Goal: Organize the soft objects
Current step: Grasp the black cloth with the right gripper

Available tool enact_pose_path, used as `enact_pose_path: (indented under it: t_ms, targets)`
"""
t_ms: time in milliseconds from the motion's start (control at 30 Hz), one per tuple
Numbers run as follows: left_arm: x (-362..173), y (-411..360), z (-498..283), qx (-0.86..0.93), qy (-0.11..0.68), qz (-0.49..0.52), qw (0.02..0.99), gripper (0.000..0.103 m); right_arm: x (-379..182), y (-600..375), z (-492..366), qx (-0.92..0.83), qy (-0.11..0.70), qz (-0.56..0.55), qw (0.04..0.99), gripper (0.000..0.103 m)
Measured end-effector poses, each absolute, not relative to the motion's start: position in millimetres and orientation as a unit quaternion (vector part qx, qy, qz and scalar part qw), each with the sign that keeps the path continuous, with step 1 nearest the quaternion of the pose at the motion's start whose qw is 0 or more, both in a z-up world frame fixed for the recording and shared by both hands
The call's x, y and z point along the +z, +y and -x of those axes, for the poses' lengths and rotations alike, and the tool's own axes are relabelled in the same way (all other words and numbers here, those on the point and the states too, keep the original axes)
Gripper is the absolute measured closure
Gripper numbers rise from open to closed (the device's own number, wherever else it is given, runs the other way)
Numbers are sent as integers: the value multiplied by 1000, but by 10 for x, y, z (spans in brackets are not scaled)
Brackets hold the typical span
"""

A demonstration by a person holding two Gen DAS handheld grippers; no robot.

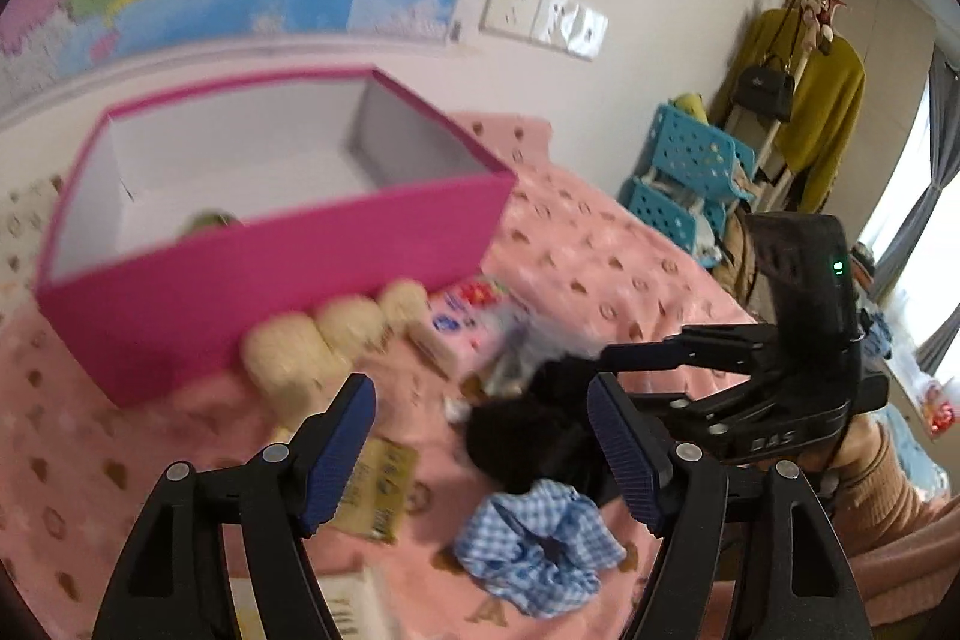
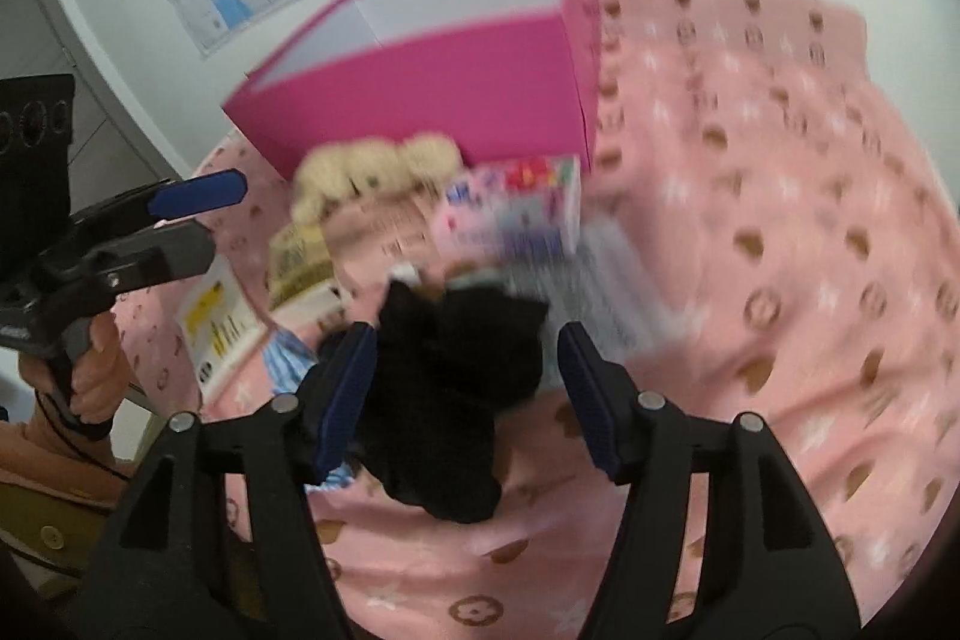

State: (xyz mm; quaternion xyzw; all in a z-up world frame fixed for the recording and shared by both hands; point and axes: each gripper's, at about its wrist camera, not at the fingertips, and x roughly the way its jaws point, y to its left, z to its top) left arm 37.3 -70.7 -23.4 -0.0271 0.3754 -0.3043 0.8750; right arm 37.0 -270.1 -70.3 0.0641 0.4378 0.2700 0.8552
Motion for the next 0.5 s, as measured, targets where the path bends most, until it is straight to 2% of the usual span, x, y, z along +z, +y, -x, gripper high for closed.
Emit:
enact_pose_path:
  t_ms: [167, 267, 333, 500]
  targets:
    - [-405, -789, -402, -313, 400, 39, 860, 28, -785, -2686, -412, 269, 437, -77, 855, 39]
    - [-470, -808, -398, -317, 410, 42, 854, 28, -818, -2683, -426, 271, 439, -79, 853, 55]
    - [-504, -815, -406, -317, 416, 45, 851, 28, -826, -2707, -437, 268, 441, -82, 853, 76]
    - [-566, -835, -400, -328, 427, 49, 841, 28, -750, -2769, -381, 281, 425, -100, 855, 85]
